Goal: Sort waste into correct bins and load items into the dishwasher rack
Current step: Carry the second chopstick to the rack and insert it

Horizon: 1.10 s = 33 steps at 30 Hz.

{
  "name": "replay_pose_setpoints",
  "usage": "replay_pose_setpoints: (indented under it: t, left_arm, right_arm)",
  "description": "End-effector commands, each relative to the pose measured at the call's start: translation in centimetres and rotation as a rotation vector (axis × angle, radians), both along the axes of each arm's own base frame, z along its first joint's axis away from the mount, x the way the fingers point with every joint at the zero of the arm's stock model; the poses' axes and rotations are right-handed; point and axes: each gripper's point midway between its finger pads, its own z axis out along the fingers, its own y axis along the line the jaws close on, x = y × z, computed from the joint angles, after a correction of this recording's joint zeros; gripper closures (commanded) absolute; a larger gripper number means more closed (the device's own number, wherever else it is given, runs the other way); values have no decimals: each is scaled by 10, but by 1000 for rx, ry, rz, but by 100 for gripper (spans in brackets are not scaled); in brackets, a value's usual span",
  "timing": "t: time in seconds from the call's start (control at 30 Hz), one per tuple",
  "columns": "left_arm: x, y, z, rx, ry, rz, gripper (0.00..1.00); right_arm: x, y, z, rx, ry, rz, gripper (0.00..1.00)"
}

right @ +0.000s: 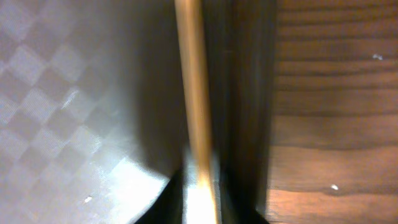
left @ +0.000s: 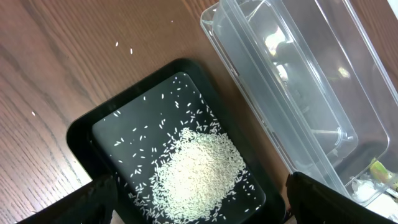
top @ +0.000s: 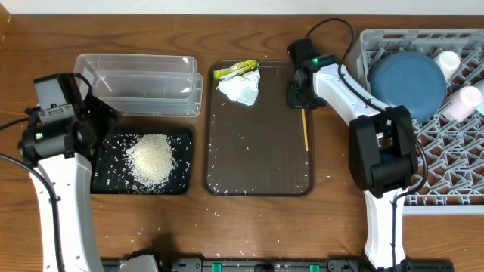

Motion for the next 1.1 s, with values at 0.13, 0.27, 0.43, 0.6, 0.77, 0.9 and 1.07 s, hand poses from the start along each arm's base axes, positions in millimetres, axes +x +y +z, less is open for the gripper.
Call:
replay_pose_setpoints:
  t: [0.13,0.27,0.43,0.6,0.77,0.9,1.07]
  left_arm:
    - [0,2,3,-3,-10,18,10]
    - [0,2,3,-3,-10,18,11]
    - [0,2,3,-3,-10,18,10]
    - [0,2,3,-3,-10,18,10]
    - [0,2,3,-3,-10,18,10]
    - [0,2,3,-3,-10,18,11]
    - [0,2,3,-3,-10,18,11]
  right_arm:
    - [-12,13,-15,21,59,-5,99]
    - [-9,2,9,21,58,-28,99]
    - [4,-23,63,34,-8,-36,99]
    - [7,-62,123,31,-91,-22,99]
    - [-10,-101,161,9,-112,-18,99]
    - [-24,-125,174,-15,-95,3,99]
    - [-33,-153,169,-54,-52,69,99]
